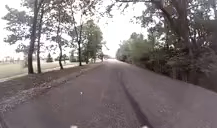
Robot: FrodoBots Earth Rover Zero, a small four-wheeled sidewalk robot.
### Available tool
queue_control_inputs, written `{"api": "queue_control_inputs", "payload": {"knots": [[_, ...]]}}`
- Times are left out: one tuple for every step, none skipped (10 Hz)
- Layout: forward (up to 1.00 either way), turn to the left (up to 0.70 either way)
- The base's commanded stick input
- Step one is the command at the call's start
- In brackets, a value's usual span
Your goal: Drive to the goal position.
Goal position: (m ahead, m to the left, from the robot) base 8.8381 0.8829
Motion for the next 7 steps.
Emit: {"api": "queue_control_inputs", "payload": {"knots": [[0.70, 0.00], [0.70, 0.00], [0.70, 0.00], [0.70, 0.00], [0.70, 0.00], [0.70, 0.00], [0.70, 0.00]]}}
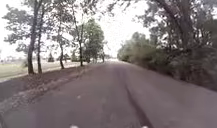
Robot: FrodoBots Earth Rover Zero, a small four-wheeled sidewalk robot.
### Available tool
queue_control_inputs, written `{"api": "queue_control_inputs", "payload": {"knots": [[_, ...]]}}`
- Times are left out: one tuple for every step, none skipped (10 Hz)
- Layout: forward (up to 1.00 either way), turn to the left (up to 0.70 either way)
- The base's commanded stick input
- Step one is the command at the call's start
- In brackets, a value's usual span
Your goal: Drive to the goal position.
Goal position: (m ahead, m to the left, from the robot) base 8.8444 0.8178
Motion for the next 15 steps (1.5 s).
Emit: {"api": "queue_control_inputs", "payload": {"knots": [[0.70, 0.00], [0.70, 0.00], [0.70, 0.00], [0.70, 0.00], [0.70, 0.00], [0.70, 0.00], [0.70, 0.00], [0.70, 0.00], [0.70, 0.00], [0.70, 0.00], [0.70, 0.00], [0.70, 0.00], [0.70, 0.00], [0.70, 0.00], [0.70, 0.00]]}}
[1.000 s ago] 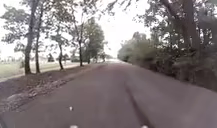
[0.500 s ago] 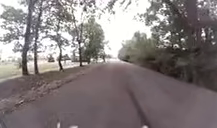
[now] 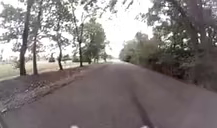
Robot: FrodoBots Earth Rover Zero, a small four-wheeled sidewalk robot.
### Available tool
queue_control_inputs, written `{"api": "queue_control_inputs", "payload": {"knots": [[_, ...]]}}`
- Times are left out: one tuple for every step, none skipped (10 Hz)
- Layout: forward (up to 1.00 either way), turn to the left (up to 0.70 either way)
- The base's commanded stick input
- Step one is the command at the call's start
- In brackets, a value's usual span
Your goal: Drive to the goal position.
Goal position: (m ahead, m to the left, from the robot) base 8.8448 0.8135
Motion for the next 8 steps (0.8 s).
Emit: {"api": "queue_control_inputs", "payload": {"knots": [[0.70, 0.00], [0.70, 0.00], [0.70, -0.29], [0.70, -0.20], [0.70, 0.00], [0.70, 0.00], [0.70, 0.00], [0.70, 0.00]]}}
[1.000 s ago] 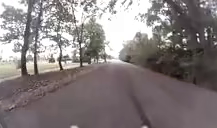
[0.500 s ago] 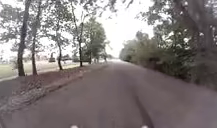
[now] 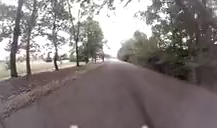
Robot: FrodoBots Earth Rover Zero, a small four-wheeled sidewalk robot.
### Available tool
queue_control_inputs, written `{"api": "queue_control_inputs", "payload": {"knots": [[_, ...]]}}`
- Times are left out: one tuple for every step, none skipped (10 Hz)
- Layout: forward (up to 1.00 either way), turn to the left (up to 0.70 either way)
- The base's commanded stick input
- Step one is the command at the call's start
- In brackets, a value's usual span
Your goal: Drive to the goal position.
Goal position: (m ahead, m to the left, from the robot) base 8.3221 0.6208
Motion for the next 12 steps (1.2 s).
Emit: {"api": "queue_control_inputs", "payload": {"knots": [[0.70, 0.00], [0.70, 0.00], [0.70, 0.00], [0.70, 0.00], [0.70, 0.00], [0.70, 0.00], [0.70, 0.18], [0.70, 0.23], [0.70, 0.00], [0.70, 0.00], [0.70, 0.00], [0.70, 0.00]]}}
